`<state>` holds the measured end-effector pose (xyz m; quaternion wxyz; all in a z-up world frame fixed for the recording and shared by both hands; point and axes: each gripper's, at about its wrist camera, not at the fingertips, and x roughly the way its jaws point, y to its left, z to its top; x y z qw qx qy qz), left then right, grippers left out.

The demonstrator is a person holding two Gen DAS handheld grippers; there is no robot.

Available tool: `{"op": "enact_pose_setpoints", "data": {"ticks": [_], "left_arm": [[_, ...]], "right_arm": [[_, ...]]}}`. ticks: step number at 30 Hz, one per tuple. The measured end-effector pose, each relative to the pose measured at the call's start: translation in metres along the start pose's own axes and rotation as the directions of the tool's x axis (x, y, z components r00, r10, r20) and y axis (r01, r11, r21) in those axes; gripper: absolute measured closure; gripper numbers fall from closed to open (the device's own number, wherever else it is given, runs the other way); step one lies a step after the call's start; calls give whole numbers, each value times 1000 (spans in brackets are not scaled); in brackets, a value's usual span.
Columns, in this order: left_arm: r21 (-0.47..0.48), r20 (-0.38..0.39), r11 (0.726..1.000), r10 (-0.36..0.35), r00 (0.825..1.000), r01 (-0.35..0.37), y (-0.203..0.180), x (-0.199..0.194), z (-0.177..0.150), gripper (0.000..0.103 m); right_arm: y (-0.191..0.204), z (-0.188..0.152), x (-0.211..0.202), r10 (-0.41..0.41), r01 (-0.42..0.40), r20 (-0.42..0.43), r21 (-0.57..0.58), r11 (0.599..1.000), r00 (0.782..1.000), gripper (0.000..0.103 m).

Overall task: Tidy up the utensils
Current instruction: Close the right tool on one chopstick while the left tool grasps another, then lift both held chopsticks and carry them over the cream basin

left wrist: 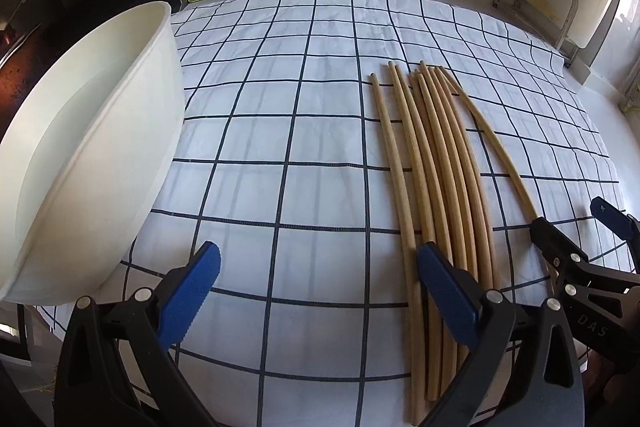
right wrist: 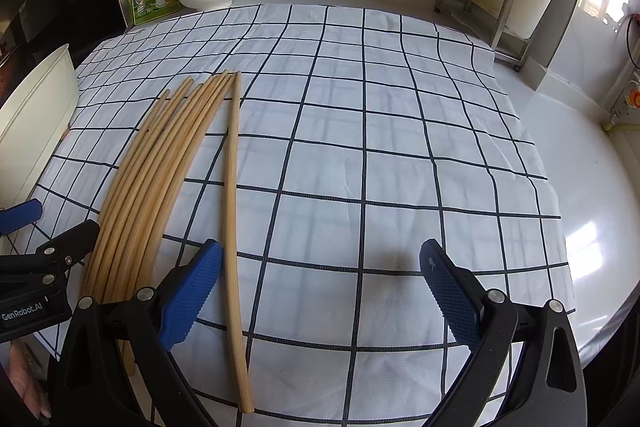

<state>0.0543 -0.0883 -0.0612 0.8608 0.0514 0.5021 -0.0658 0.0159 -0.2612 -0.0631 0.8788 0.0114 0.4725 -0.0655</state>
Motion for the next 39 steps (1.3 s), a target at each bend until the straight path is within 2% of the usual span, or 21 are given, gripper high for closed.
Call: {"op": "enact_pose_setpoints", "data": {"ticks": [7, 15, 17, 21, 23, 24, 25, 27, 29, 30, 31, 39], "left_arm": [[-18, -18, 1000, 7, 1000, -8, 3, 4, 0, 5], [-33, 4, 999, 13, 1000, -13, 0, 10, 10, 5], [-31, 6, 999, 13, 1000, -13, -1, 10, 10, 5], [-26, 12, 1000, -9, 1000, 9, -1, 9, 10, 10], [-14, 26, 1000, -18, 999, 18, -3, 6, 9, 24], [-7, 30, 1000, -25, 999, 25, -5, 5, 9, 28], [-4, 32, 1000, -30, 999, 30, -6, 3, 8, 36], [-1, 39, 999, -44, 998, 44, -7, -1, 7, 51], [-5, 40, 998, -62, 997, 62, -7, -3, 7, 80], [-11, 35, 997, -78, 996, 78, -6, -3, 7, 87], [-19, 30, 995, -97, 995, 98, -4, -3, 7, 95], [-15, 12, 981, -192, 981, 192, -5, -7, 8, 96]], "right_arm": [[1, 1, -1, -19, 19, 13, -2, 1000, 1000, 9], [11, 7, 4, -25, 26, 21, -54, 998, 999, 10], [13, 8, 4, -20, 22, 32, -67, 997, 999, 14], [14, 8, 4, 45, -43, 35, -63, 997, 998, 36], [17, 8, 3, 70, -68, 34, -78, 995, 997, 47], [20, 8, 2, 80, -77, 34, -88, 993, 996, 55], [23, 8, 2, 91, -88, 34, -99, 991, 995, 63], [27, 7, 0, 103, -98, 36, -120, 988, 994, 71], [30, 7, -1, 115, -109, 38, -130, 985, 993, 84], [31, 7, -1, 114, -108, 37, -135, 985, 993, 96], [32, 6, -2, 113, -107, 37, -136, 985, 993, 97], [23, 7, -8, 182, -180, 36, -54, 982, 983, 97]]}}
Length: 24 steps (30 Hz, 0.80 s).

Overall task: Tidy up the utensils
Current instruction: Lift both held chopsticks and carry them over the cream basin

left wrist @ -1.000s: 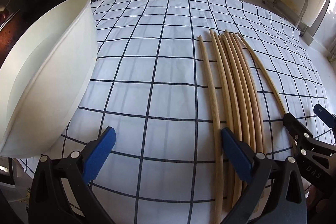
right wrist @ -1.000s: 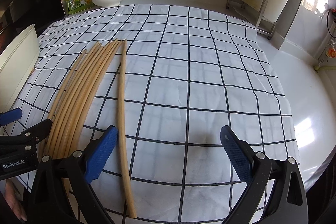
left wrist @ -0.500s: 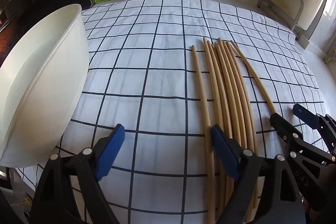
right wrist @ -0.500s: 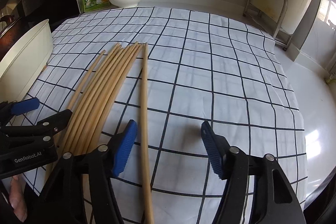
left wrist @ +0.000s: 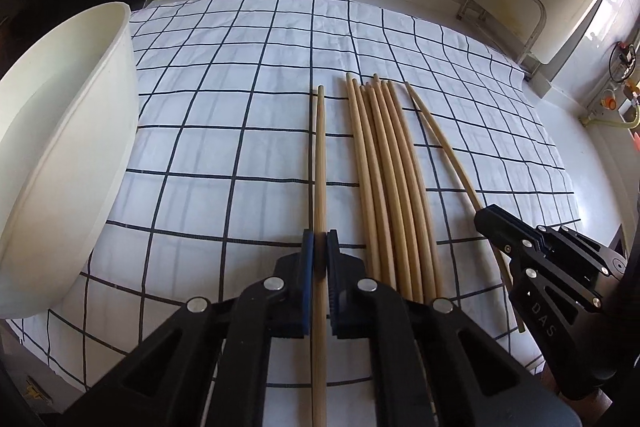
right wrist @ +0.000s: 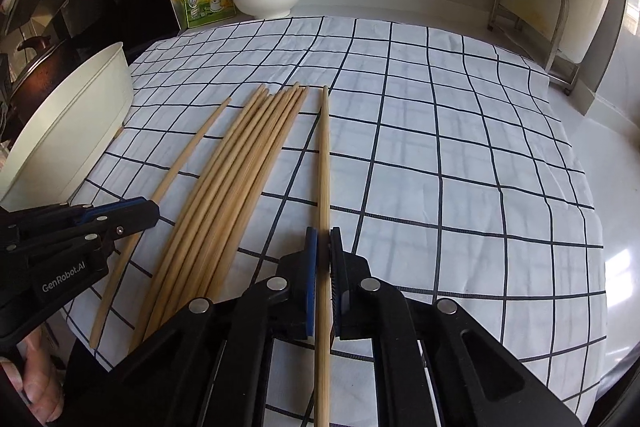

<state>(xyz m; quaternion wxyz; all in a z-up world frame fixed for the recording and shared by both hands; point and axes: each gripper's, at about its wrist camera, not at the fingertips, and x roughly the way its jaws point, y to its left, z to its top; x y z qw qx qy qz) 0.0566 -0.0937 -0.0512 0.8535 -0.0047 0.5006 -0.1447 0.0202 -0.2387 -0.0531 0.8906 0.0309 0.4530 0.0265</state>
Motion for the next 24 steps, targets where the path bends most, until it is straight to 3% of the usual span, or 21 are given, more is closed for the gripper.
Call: {"op": "enact_pose_setpoints", "data": {"ticks": [8, 13, 21, 24], "left_arm": [[13, 29, 998, -64, 998, 64, -1, -27, 8, 96], [5, 83, 996, -87, 993, 87, 11, -59, 21, 96], [-57, 199, 997, -30, 979, 42, 73, -119, 41, 96], [-95, 233, 995, 23, 972, -1, 106, -132, 43, 96]], "right_arm": [[3, 11, -27, 41, -43, 51, 41, 998, 998, 97], [26, 31, -48, 80, -82, 105, 18, 996, 991, 97], [94, 76, -51, 215, -210, 139, -52, 976, 967, 97], [128, 93, -42, 274, -264, 124, -87, 961, 954, 97]]}}
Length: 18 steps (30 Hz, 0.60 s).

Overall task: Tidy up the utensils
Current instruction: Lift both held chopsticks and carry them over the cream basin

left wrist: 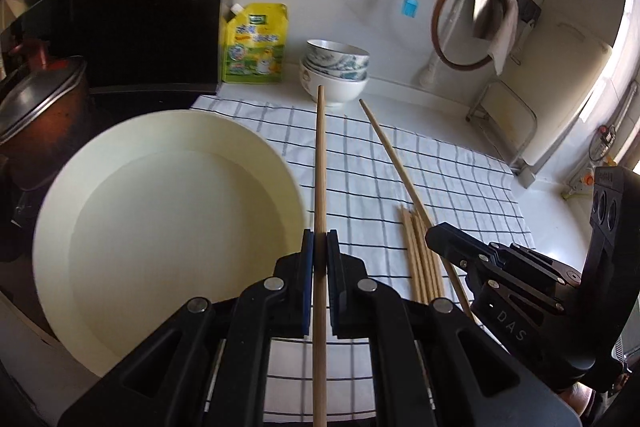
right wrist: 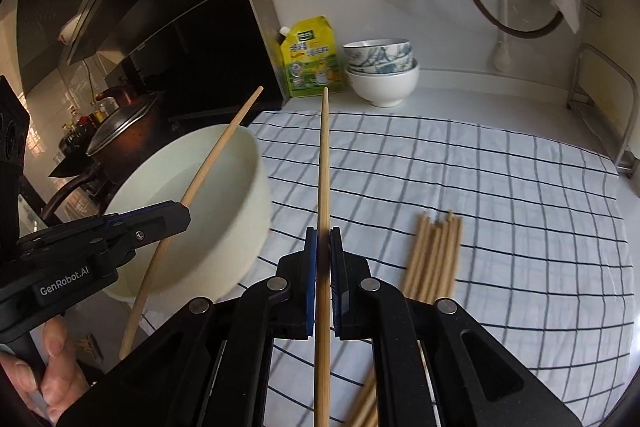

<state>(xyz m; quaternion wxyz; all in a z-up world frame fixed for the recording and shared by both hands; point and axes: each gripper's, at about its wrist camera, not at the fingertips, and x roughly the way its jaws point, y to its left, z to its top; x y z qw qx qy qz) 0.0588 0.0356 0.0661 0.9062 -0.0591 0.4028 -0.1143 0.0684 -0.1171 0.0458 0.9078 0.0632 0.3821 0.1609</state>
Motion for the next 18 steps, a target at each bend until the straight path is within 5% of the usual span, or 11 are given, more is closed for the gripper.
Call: {"op": "enact_pose_setpoints", "data": {"ticks": [9, 18], "left_arm": [[-113, 19, 989, 98, 995, -96, 92, -3, 10, 96], [-170, -48, 977, 121, 992, -127, 140, 27, 3, 96]], "right_arm": [[83, 28, 66, 93, -100, -82, -79, 992, 992, 97], [113, 24, 121, 81, -103, -212, -93, 990, 974, 97]]}}
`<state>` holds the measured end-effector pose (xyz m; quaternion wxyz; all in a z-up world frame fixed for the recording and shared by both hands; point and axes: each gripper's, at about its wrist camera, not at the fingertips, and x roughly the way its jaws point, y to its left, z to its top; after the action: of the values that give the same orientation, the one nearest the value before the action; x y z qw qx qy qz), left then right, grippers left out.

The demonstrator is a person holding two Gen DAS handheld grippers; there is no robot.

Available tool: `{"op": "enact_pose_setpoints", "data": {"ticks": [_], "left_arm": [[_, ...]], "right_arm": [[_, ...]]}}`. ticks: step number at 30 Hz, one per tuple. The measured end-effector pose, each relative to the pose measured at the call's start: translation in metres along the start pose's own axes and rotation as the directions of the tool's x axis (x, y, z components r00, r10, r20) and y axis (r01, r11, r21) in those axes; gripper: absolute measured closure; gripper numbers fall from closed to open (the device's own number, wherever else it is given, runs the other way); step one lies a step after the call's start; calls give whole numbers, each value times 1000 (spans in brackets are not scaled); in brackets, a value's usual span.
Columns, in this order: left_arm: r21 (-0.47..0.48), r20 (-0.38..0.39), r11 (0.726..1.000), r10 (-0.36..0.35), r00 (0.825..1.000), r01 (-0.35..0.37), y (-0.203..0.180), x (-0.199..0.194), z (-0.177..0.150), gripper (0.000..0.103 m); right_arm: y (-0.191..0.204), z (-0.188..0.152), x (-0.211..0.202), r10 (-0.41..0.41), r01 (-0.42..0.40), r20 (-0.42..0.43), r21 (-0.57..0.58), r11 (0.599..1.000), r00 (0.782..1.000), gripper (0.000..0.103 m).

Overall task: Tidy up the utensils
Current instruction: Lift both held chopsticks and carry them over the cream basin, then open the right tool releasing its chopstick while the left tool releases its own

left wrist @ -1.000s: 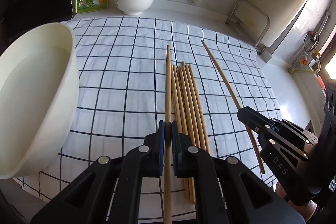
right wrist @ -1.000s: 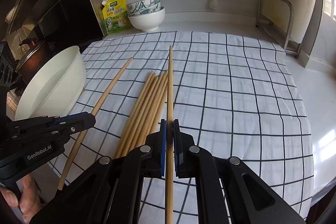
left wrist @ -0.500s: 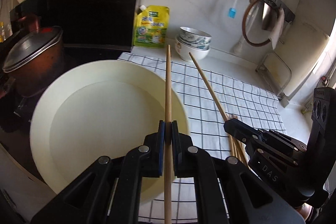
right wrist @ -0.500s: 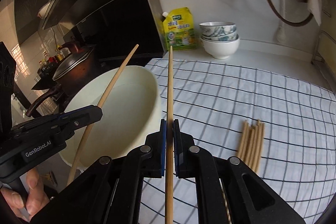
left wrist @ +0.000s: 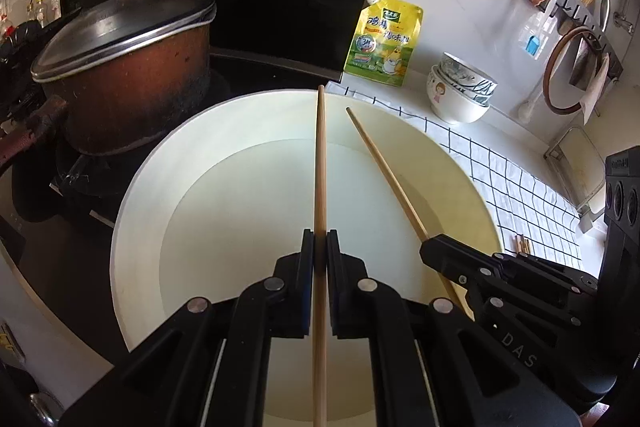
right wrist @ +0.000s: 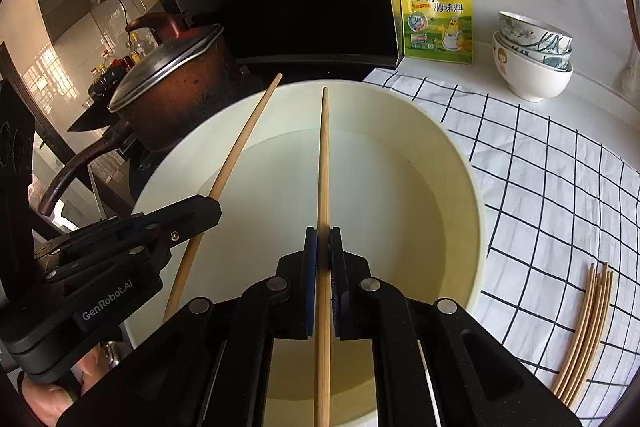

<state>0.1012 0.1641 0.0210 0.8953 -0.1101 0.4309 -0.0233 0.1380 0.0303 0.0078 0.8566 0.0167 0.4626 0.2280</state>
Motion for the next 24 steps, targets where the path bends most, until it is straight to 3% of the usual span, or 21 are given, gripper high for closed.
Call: {"op": "enact_pose_setpoints", "data": {"ticks": [13, 15, 17, 24], "left_arm": [[-39, -72, 999, 10, 997, -12, 21, 27, -11, 95], [-40, -62, 999, 19, 998, -21, 21, 24, -11, 82], [-41, -49, 999, 30, 998, -32, 21, 21, -11, 58], [-57, -32, 998, 27, 999, -29, 23, 12, -14, 57]], "right_arm": [[-5, -6, 25, -53, 54, -61, 11, 999, 997, 97], [-5, -6, 24, -56, 57, -55, 12, 998, 997, 97], [-5, -6, 21, -62, 63, -45, 9, 998, 997, 95], [-5, -11, 5, -55, 56, -14, 16, 998, 998, 94]]}}
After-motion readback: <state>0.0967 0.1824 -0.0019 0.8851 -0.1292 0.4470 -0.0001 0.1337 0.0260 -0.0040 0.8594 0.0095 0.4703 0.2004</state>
